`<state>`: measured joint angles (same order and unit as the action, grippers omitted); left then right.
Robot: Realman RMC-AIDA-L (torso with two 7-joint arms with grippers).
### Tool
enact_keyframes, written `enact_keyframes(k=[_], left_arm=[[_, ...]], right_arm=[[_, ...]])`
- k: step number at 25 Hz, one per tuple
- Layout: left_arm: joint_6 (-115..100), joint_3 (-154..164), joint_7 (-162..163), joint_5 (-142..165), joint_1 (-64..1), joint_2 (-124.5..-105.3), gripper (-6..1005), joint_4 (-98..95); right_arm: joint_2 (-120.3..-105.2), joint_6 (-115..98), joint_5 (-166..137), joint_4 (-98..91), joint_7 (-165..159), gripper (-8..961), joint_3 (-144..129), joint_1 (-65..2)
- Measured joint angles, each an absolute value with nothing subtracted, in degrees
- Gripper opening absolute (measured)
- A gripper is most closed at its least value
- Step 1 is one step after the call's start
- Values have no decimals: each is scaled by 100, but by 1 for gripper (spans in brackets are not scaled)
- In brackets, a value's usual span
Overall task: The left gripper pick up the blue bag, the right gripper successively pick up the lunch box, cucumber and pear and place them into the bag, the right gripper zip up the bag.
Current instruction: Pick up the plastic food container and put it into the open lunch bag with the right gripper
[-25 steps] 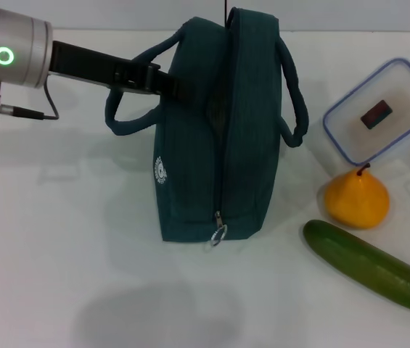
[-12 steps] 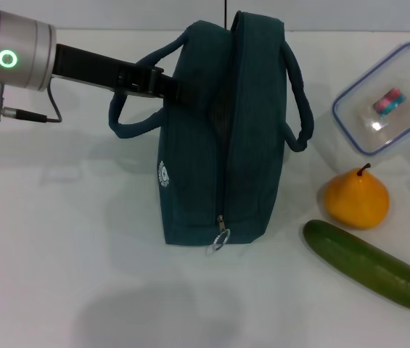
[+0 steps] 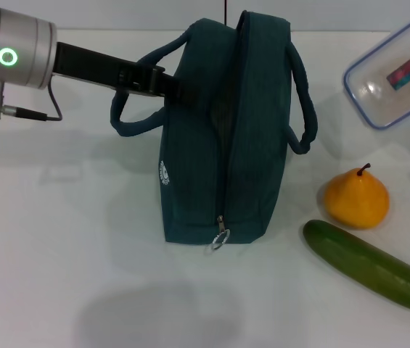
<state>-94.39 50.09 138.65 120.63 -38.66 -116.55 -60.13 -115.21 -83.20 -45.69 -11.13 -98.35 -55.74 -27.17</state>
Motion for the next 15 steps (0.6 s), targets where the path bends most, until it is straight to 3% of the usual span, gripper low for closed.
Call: enact_keyframes(k=[15], left_arm=[[-9470,5045,14010,12068,-4008,-11661,51,-6309]], right_arm=[[-11549,-8526,-4358,-1339,-9835,97,-5574,-2854]])
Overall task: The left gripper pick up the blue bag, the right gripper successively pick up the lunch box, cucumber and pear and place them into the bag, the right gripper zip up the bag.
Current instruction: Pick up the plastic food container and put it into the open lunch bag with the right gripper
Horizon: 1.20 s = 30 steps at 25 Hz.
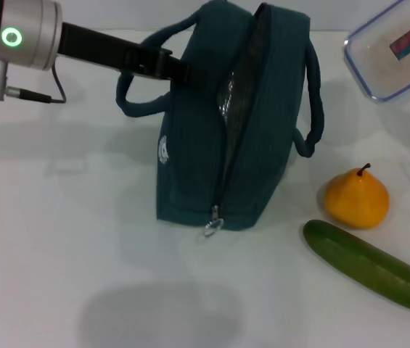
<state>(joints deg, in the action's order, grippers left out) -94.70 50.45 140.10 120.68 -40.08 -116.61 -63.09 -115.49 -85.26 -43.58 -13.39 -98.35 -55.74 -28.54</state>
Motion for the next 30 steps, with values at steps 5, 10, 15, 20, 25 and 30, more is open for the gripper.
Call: enact_keyframes(k=[5,10,15,20,25,30], left_arm=[[-9589,5046,14156,12069,-4081,-11665,51,-6403],[-9615,5046,14435,12293,-4211,-11617,51,-6488],[-9745,5246,14802,12538,-4311,-11604,51,-6836],[-9803,5533,15062,12621,-4438,-11596,51,-7128],[-9941,5540,15354,12620,-4489,-11539,51,-7637],[-10119,5550,15489,12628,-4494,-11564,51,-7949]], right_arm=[[-11563,-8625,-4279,-1343,-9835,97,-5577,-2936],[-11570,-8648,-4270,-1342,-9835,97,-5588,-3005],[-11564,-8647,-4270,-1321,-9835,97,-5592,-3042],[-11563,-8653,-4270,-1336,-9835,97,-5571,-3046],[-11553,-8653,-4271,-1336,-9834,97,-5570,-3049],[-11546,-8648,-4271,-1336,-9830,97,-5572,-3036]])
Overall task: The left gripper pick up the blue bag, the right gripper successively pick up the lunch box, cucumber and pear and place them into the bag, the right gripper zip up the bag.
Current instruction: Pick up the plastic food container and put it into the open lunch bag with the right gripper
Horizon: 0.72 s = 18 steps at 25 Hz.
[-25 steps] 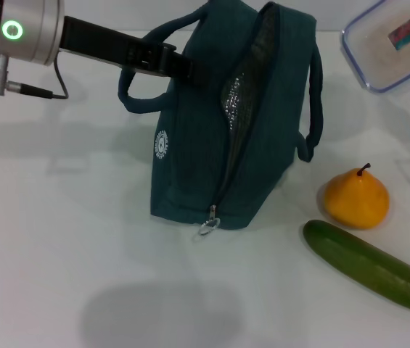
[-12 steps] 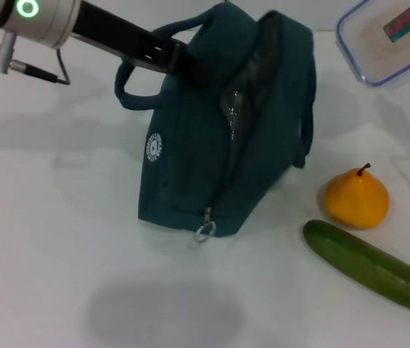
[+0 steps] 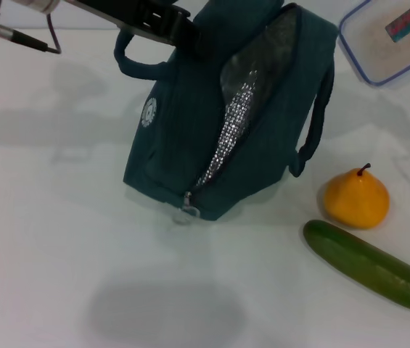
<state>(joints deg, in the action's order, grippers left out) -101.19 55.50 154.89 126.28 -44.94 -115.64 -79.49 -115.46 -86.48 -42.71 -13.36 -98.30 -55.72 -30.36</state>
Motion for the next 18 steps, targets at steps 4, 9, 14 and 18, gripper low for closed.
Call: enact_keyframes(k=[4,9,14,18], left_arm=[[-10110,5590,15502,12972,-4481,-11660,51,-7989],[-10029,5667,15417,13096,-4458,-11876,52,-7943],[-9968,5904,15468,13054,-4487,-11938,52,-7923],[-9786,6099,15541,13016,-4499,-11950,52,-7912]], right_arm=[[-11540,-8697,-4208,-1343,-9834,97,-5572,-3050],[-11553,-8810,-4149,-1345,-9835,97,-5576,-3083],[-11574,-8914,-4138,-1345,-9835,97,-5572,-3180],[-11588,-8966,-4136,-1343,-9835,97,-5574,-3244]])
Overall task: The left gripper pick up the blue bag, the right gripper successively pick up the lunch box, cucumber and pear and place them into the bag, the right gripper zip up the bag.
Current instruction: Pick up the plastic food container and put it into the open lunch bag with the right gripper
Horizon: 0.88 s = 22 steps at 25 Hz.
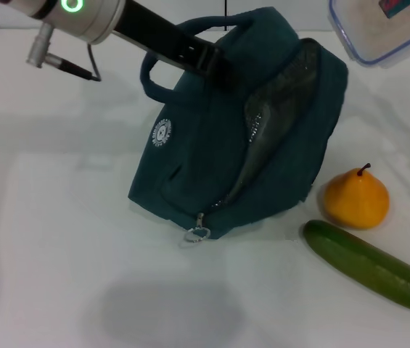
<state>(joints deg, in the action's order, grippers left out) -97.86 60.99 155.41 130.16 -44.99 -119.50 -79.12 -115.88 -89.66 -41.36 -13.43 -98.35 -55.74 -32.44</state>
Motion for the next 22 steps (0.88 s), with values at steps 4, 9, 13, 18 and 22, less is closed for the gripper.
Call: enact_keyframes(k=[4,9,13,18,22], left_arm=[[-9705,6159,15562,12895,-4546,-11948,52,-7826],[-9599,6210,15564,12881,-4704,-11949,52,-7596],[-9524,6215,15565,12917,-4842,-11951,52,-7440],[-9341,6223,15560,12963,-4926,-11941,52,-7311],[-9154,6214,15526,12972,-5012,-11925,52,-7109]], right_arm=[[-11592,-8986,-4134,-1327,-9835,97,-5596,-3328],[-11601,-9040,-4130,-1306,-9835,97,-5624,-3460],[-11610,-9046,-4138,-1285,-9835,96,-5647,-3554],[-11619,-9046,-4132,-1278,-9835,96,-5717,-3613],[-11619,-9046,-4126,-1271,-9835,96,-5810,-3668]])
